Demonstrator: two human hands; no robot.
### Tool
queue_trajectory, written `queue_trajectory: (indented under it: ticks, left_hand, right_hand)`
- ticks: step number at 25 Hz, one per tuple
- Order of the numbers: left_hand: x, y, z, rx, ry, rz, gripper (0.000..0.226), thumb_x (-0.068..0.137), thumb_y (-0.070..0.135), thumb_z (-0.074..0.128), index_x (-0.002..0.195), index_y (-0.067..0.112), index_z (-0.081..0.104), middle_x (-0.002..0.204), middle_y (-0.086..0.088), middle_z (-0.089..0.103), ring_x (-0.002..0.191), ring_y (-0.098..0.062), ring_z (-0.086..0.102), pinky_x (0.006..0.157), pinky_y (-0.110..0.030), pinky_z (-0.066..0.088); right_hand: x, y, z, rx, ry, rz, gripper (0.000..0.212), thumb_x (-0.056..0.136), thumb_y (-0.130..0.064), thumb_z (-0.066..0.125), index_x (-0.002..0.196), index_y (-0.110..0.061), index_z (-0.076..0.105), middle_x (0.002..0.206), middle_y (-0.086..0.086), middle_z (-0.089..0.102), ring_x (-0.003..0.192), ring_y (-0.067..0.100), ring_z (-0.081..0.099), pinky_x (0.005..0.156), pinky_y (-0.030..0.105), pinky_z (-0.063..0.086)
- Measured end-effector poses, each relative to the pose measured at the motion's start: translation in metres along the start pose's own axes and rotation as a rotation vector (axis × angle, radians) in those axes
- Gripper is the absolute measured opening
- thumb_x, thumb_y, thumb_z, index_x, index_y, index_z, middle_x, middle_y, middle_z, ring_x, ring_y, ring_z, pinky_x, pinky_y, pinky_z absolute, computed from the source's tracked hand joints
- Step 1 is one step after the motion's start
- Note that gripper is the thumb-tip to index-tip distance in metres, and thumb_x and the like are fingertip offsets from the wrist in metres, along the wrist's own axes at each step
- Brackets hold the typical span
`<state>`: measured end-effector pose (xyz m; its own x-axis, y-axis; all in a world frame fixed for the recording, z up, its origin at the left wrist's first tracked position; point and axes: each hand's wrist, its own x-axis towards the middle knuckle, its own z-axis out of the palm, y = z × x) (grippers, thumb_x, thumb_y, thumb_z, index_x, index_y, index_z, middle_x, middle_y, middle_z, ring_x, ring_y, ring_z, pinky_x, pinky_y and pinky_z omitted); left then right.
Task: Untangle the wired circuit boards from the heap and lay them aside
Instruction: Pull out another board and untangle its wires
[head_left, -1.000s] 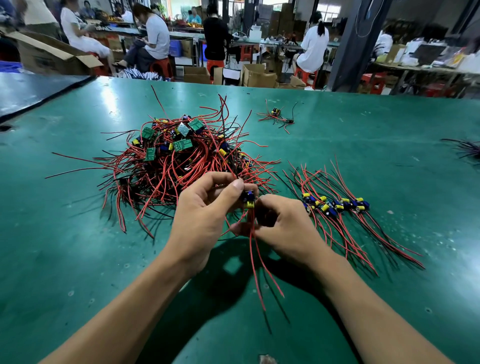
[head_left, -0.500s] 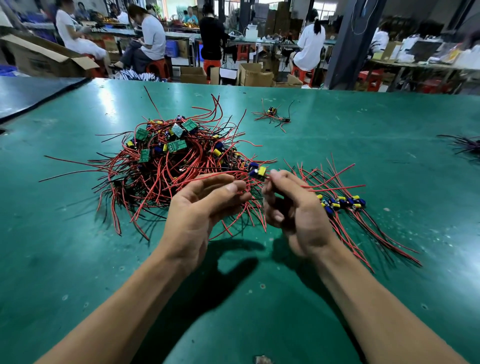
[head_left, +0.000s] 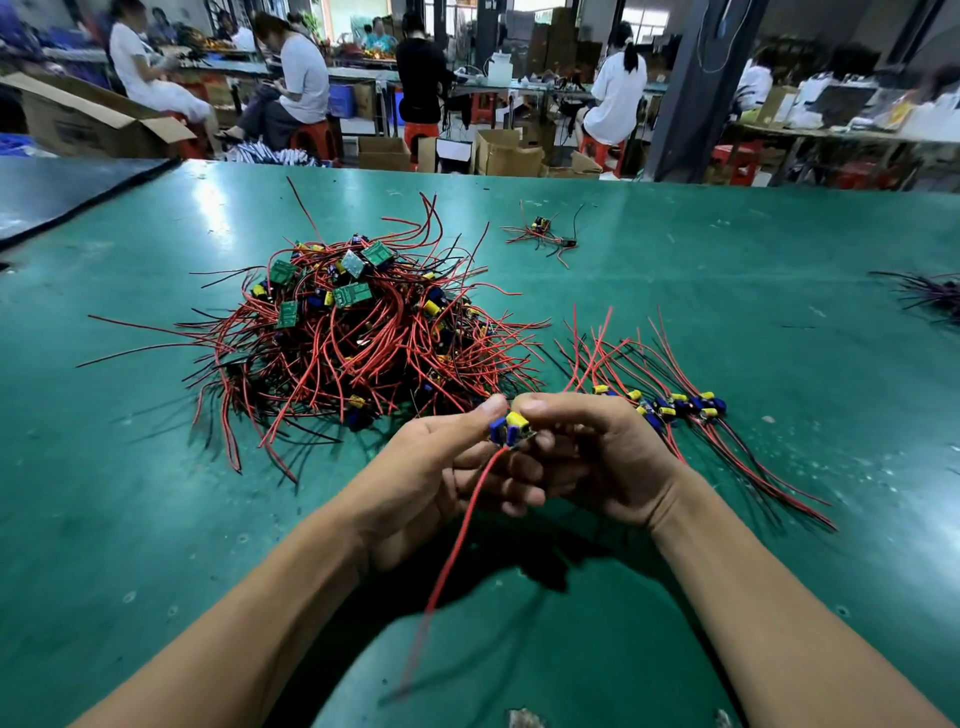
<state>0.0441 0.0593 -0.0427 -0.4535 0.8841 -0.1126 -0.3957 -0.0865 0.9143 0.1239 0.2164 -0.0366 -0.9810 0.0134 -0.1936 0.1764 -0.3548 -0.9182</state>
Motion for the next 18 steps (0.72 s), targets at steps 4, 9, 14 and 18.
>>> queue_trajectory:
  ticks: [4, 9, 14, 18]
  left_hand:
    - [-0.003, -0.003, 0.001, 0.001, 0.014, -0.003, 0.031, 0.074, 0.039, 0.074, 0.089, 0.012, 0.076, 0.084, -0.013, 0.074, 0.071, -0.025, 0.074, 0.062, -0.029, 0.058]
    - [-0.002, -0.006, 0.001, -0.019, 0.06, -0.035, 0.02, 0.072, 0.027, 0.077, 0.083, 0.01, 0.072, 0.085, -0.017, 0.073, 0.071, -0.028, 0.074, 0.061, -0.031, 0.058]
    - [-0.001, -0.01, 0.002, 0.018, 0.12, 0.002, 0.017, 0.074, 0.019, 0.075, 0.088, 0.009, 0.076, 0.091, -0.017, 0.074, 0.069, -0.028, 0.074, 0.056, -0.025, 0.057]
    - [0.003, -0.014, 0.003, 0.105, 0.215, 0.046, 0.014, 0.082, 0.008, 0.072, 0.094, 0.0, 0.071, 0.088, -0.018, 0.073, 0.064, -0.023, 0.069, 0.057, -0.025, 0.058]
  right_hand:
    - [0.001, 0.001, -0.005, -0.089, 0.032, -0.01, 0.025, 0.076, -0.032, 0.067, 0.058, -0.021, 0.055, 0.062, 0.008, 0.033, 0.049, 0.017, 0.026, 0.048, 0.027, 0.014]
    - [0.01, 0.008, -0.004, -0.145, 0.111, -0.096, 0.016, 0.08, -0.025, 0.072, 0.069, -0.022, 0.06, 0.059, -0.002, 0.051, 0.046, 0.009, 0.045, 0.039, 0.017, 0.033]
    - [0.012, 0.013, -0.009, -0.24, 0.097, -0.052, 0.023, 0.083, -0.037, 0.078, 0.097, -0.019, 0.074, 0.074, 0.0, 0.067, 0.056, 0.009, 0.06, 0.047, 0.02, 0.048]
    - [0.016, 0.015, -0.008, -0.314, 0.16, -0.047, 0.044, 0.085, -0.046, 0.075, 0.101, -0.005, 0.074, 0.084, 0.014, 0.067, 0.074, 0.024, 0.061, 0.069, 0.033, 0.051]
